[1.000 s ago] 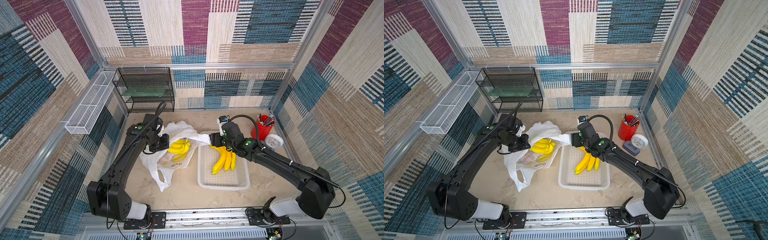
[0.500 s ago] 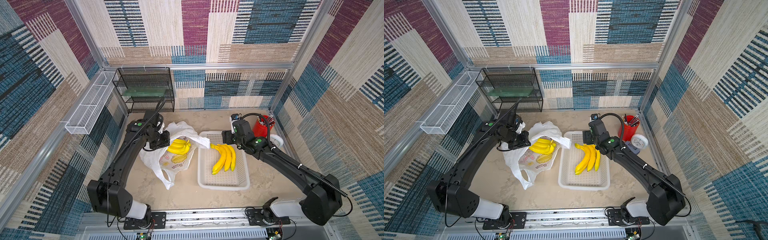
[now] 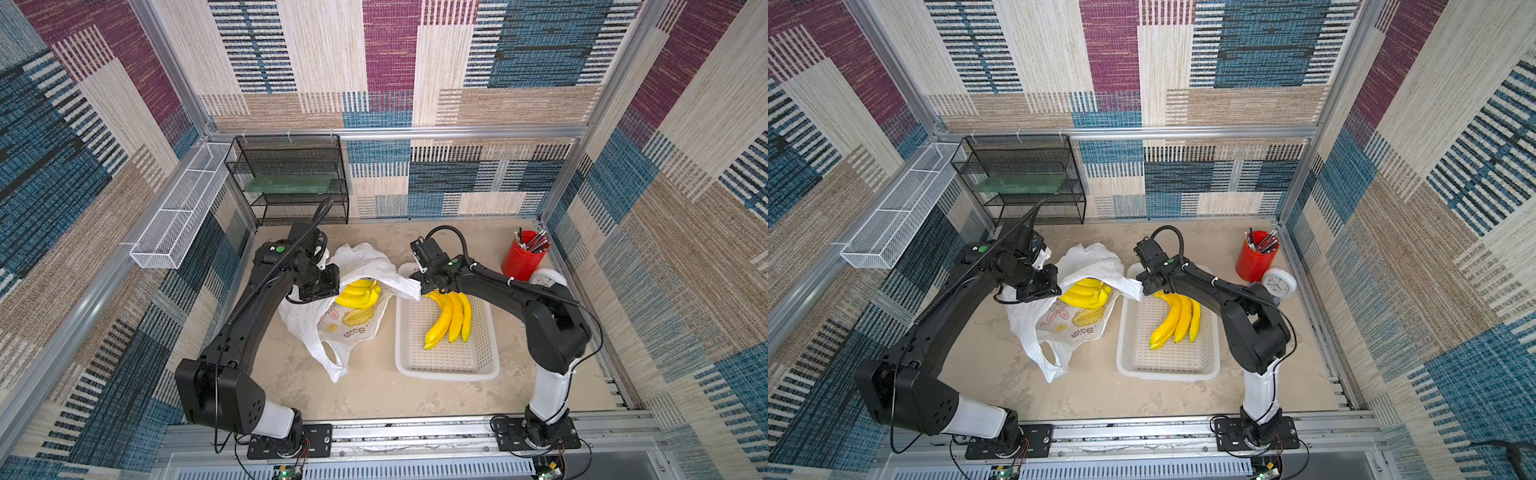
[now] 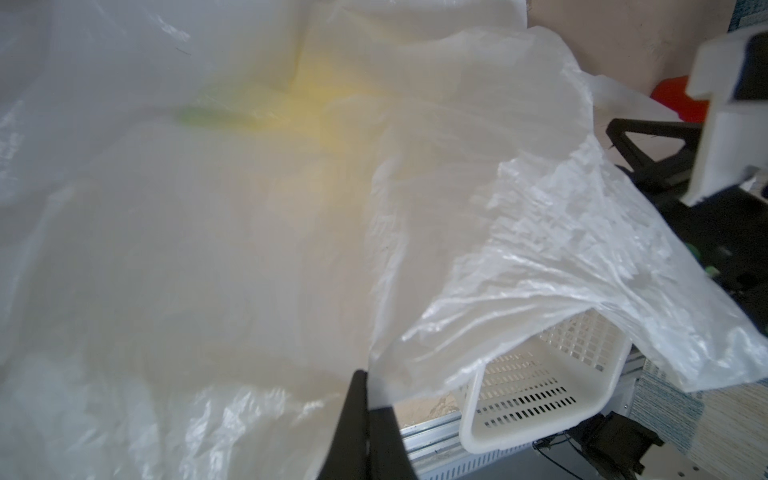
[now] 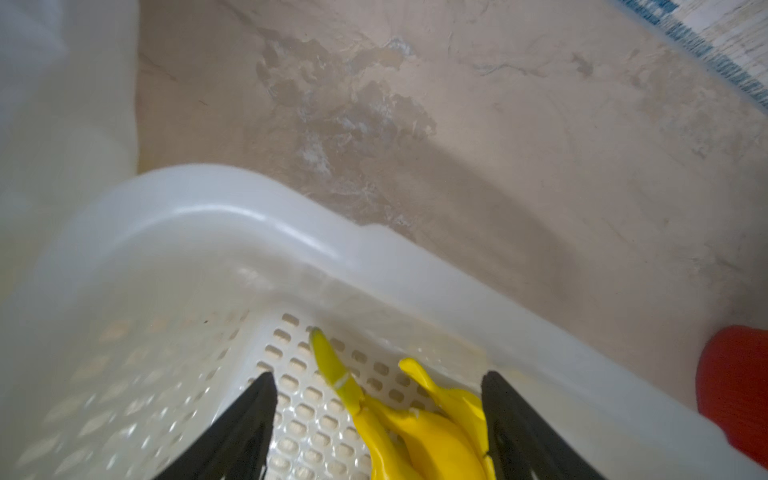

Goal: Place the banana into a plastic bag & tie a knot
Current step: Pick up the banana from the basket.

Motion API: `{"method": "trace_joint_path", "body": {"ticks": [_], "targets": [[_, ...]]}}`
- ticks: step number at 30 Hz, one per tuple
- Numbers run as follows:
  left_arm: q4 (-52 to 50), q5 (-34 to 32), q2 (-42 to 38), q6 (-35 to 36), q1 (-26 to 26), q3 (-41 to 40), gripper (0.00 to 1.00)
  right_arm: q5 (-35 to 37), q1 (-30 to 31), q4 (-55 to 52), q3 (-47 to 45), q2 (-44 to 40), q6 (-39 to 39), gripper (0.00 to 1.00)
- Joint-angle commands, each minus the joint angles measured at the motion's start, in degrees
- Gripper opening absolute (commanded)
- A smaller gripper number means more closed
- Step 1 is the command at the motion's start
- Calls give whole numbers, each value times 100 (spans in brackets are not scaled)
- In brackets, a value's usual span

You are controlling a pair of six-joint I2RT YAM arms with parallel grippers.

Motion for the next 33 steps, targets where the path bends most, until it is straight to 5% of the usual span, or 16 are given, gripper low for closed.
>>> {"method": "trace_joint_path", "body": {"ticks": [1, 10, 13, 16, 20, 28, 33], "targets": [[-44, -16, -5, 18, -1, 13, 0, 212, -7, -418, 187, 370, -132, 76], [-44, 10, -41, 44, -1, 4, 0, 196, -48, -280, 305, 809, -331, 66], [-44, -8, -32, 77, -1, 21, 0, 135, -43, -349, 462, 958, -387, 48], [-66, 10, 8, 79, -1, 87, 0, 155, -27, -324, 411, 781, -337, 20], [-79, 10, 22, 88, -2, 92, 0, 320, -35, -393, 371, 136, -133, 0], [-123, -111, 12, 175, -1, 72, 0, 321, -221, -775, -247, -2125, 1005, 0], [-201, -216, 48, 254, -10, 202, 0, 118, 1016, -403, -957, -3682, 1091, 0]]}}
